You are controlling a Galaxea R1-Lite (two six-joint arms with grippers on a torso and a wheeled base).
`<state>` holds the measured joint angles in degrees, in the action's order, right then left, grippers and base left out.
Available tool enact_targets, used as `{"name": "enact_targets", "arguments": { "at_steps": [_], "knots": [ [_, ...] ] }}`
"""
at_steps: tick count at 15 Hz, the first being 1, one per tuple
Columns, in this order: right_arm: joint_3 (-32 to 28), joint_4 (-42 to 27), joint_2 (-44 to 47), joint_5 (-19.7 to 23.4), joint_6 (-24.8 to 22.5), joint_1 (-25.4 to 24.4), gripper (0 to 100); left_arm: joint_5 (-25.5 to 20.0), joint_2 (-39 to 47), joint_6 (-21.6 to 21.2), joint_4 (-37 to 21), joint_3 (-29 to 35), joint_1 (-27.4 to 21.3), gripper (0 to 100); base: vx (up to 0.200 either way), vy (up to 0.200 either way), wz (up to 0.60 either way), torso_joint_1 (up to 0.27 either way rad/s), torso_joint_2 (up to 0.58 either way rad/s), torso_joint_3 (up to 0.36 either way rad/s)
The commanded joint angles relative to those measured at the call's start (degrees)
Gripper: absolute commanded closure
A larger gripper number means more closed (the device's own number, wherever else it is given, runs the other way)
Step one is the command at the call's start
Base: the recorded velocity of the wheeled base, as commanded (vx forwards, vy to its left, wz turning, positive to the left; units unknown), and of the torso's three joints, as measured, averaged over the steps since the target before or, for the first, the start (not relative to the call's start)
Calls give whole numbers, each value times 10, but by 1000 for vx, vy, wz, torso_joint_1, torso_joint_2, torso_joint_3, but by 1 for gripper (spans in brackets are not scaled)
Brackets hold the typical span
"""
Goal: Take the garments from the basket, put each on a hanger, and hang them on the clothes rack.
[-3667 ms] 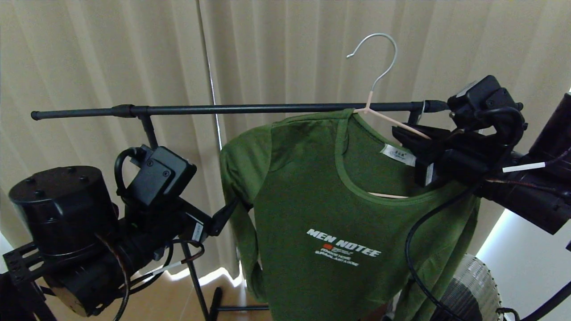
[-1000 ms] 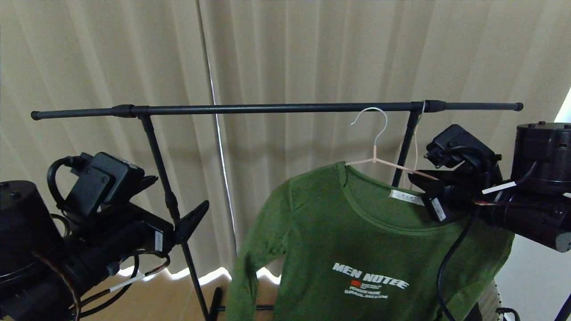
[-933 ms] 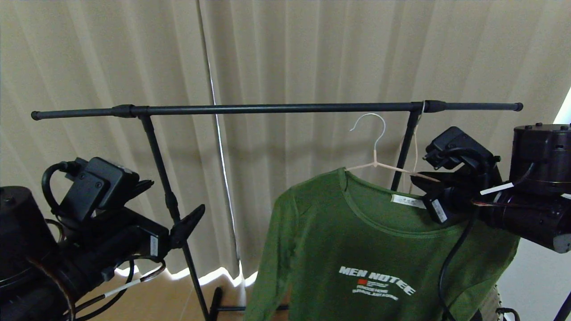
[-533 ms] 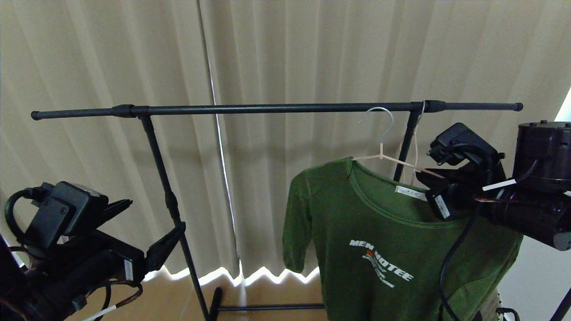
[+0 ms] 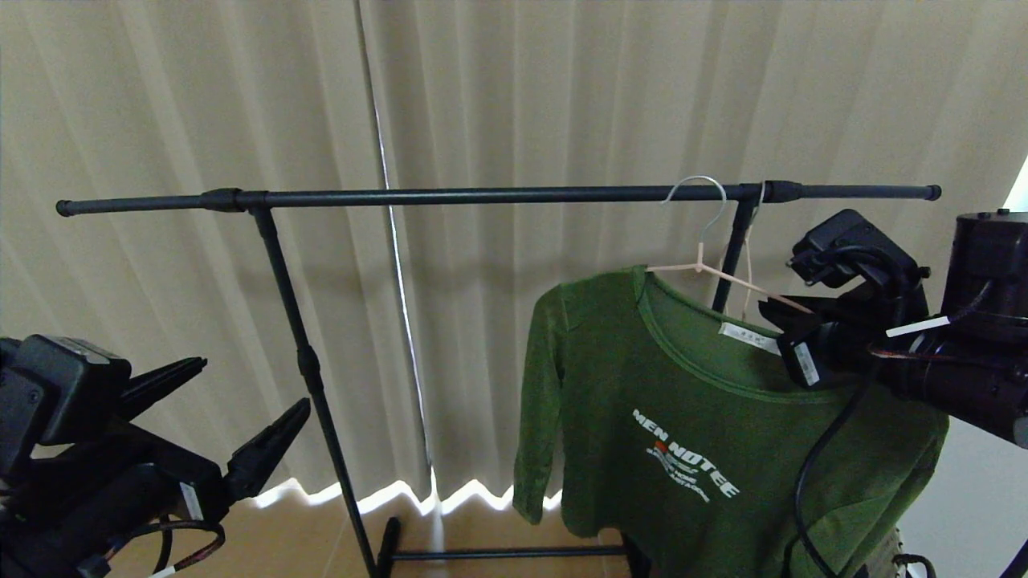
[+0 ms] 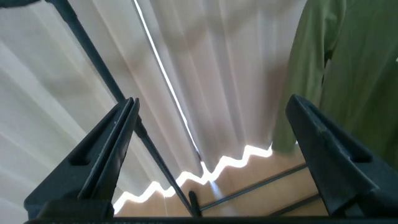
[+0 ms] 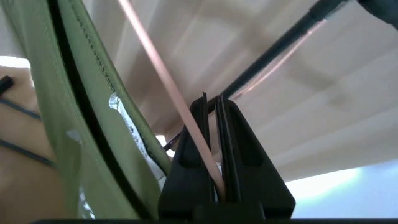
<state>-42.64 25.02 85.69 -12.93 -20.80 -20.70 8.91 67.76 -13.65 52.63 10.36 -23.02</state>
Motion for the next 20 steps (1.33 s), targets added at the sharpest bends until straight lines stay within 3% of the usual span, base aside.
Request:
{"name": "enact_targets", "arguments": {
  "at_steps": [1,13,17,20],
  "knots": [
    [2,0,-5,1,0,0,100,1,-6,-1,0,1,0,0,0,0,0,0,0,0],
    [-3,1,-8,2,24,-18,100,0,-1,-2,0,-3,0,0,200,0,0,3,2,3],
    [-31,0,19,2,26,-36,100,0,-4,-2,-1,-3,-1,0,0,0,0,0,0,0],
    [-68,0,79,1,52,-72,100,0,-5,-2,0,-4,-2,0,0,0,0,0,0,0]
  ]
}}
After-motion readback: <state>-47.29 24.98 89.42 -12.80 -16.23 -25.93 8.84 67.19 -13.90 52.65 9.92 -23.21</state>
